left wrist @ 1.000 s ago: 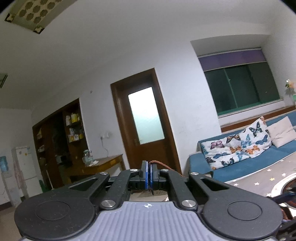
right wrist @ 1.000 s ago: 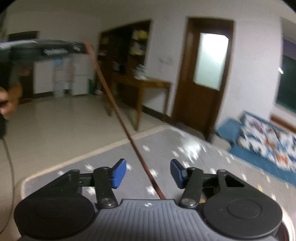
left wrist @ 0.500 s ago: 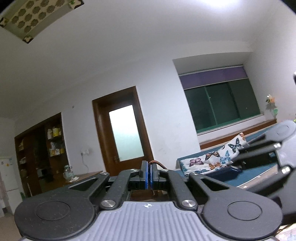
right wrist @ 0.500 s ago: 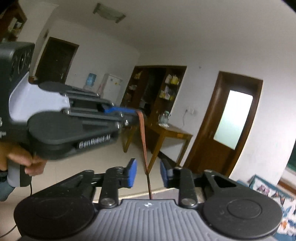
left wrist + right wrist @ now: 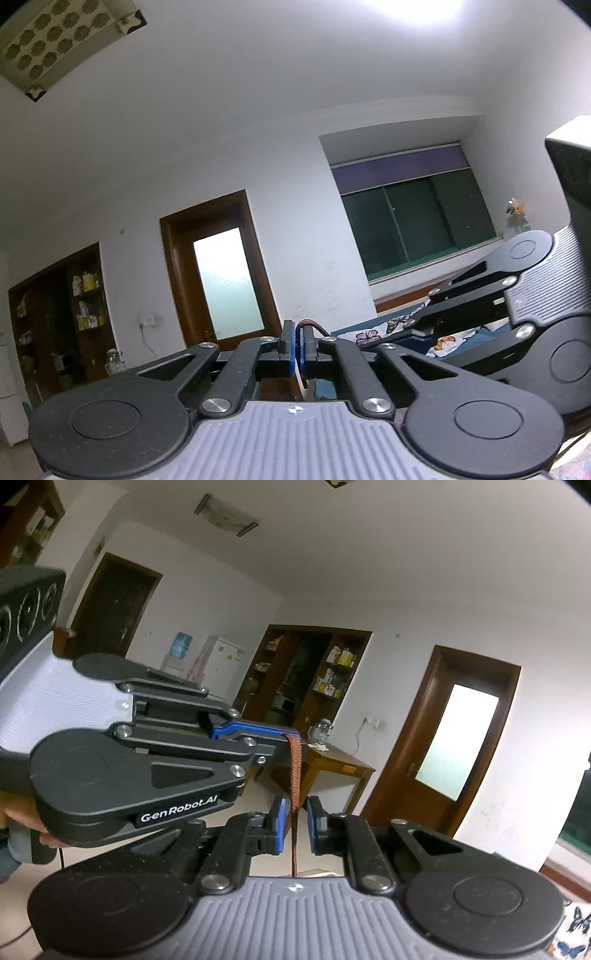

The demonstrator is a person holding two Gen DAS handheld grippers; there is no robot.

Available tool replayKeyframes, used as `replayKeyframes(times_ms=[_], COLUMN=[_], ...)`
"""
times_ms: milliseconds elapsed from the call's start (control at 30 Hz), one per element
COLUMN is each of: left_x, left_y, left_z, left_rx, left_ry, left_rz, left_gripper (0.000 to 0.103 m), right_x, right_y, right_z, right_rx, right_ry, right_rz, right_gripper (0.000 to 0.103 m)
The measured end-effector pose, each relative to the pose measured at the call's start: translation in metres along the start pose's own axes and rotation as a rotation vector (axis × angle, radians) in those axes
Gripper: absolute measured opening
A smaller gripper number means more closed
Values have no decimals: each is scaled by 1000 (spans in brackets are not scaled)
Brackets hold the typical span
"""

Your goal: Lace up shoes with both hands

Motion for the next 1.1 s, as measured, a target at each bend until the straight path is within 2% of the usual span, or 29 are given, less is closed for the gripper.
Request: replayKeyframes(times_ms=[100, 533, 800, 867, 900, 933, 1033, 1100], left_x=[0, 2, -19, -24, -26, -28, -33, -36], left_y=[2, 15, 2, -3, -4, -6, -11, -16], left_z=[3, 1, 3, 5, 6, 6, 10, 12], left_rx=[-7, -42, -1, 1, -8, -21, -48, -53], left_ry=[8, 77, 91, 115, 126, 131, 141, 140], left_rz=[-15, -65, -206, -229, -232, -228, -234, -236], left_gripper=[3, 12, 12, 20, 31, 34, 32, 23], right_x=[0, -34, -46, -46, -47, -49, -53, -57], right_y=[5, 31, 49, 48, 49, 52, 61, 65], right_z=[2, 0, 4, 3, 2, 3, 3, 4], right_rx=[-9, -32, -58, -55, -56, -58, -69, -74], right_ry=[3, -90, -115, -117, -120, -128, -147, -162], right_rz=[-15, -132, -136, -129, -126, -119, -104, -100], right_gripper=[2, 2, 2, 2, 2, 2, 2, 2])
Point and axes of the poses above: each gripper's, at about its wrist camera, not at the fingertips, and y roughly against the way its jaws point, x to its left, z to its top, the point moved 2 cm from there along -y, roughly the way its jaws point, and after that the axes turned 11 degrees about y, right-handed, at the moved point
